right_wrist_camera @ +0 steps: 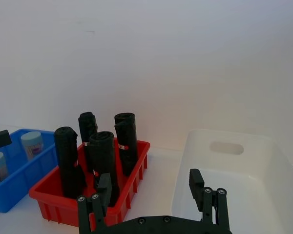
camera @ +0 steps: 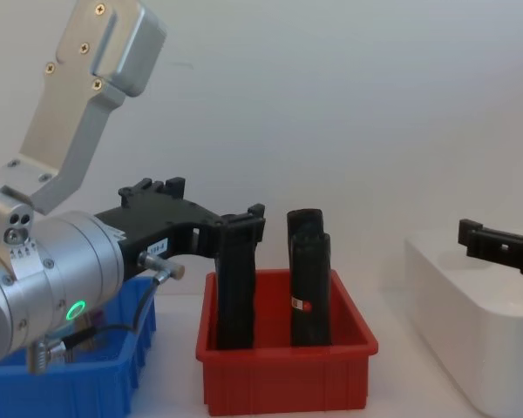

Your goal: Pick the cotton swabs from the blue box and place them into the white box.

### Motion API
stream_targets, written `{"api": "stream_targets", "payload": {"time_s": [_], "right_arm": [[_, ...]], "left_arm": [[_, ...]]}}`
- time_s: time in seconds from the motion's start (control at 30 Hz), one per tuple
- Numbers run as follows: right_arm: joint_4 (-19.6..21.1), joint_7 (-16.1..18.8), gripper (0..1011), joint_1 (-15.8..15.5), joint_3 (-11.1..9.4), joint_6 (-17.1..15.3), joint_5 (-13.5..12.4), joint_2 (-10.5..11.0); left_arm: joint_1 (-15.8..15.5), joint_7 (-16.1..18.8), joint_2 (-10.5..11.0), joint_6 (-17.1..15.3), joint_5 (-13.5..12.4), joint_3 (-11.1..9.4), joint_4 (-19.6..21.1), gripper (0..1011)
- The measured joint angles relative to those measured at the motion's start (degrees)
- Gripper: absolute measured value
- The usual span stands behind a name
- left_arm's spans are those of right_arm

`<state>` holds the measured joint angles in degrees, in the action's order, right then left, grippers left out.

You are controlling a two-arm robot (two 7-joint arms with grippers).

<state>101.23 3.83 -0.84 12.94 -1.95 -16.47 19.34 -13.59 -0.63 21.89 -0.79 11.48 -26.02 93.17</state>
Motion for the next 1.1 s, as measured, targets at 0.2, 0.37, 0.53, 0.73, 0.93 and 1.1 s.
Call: {"api": "stream_targets", "payload": {"time_s": [0.2,0.37,0.53,0.73,0.93,1.1], "right_arm": [[0.0,0.0,1001,0.0,0.0,0.0,0.0,0.0],[0.0,0.0,1001,0.0,0.0,0.0,0.0,0.0],[0.0,0.0,1001,0.0,0.0,0.0,0.0,0.0],[0.0,0.0,1001,0.0,0.0,0.0,0.0,0.0],[0.0,0.0,1001,0.0,0.0,0.0,0.0,0.0],[0.0,0.0,1001,0.0,0.0,0.0,0.0,0.0]], "left_arm": [[0.0,0.0,0.0,0.0,0.0,0.0,0.0,1004],[0.0,0.0,0.0,0.0,0.0,0.0,0.0,1004],[0.0,0.0,0.0,0.0,0.0,0.0,0.0,1004],[0.0,0.0,0.0,0.0,0.0,0.0,0.0,1004],[0.0,0.0,0.0,0.0,0.0,0.0,0.0,1004],[0.0,0.0,0.0,0.0,0.0,0.0,0.0,1004]]}}
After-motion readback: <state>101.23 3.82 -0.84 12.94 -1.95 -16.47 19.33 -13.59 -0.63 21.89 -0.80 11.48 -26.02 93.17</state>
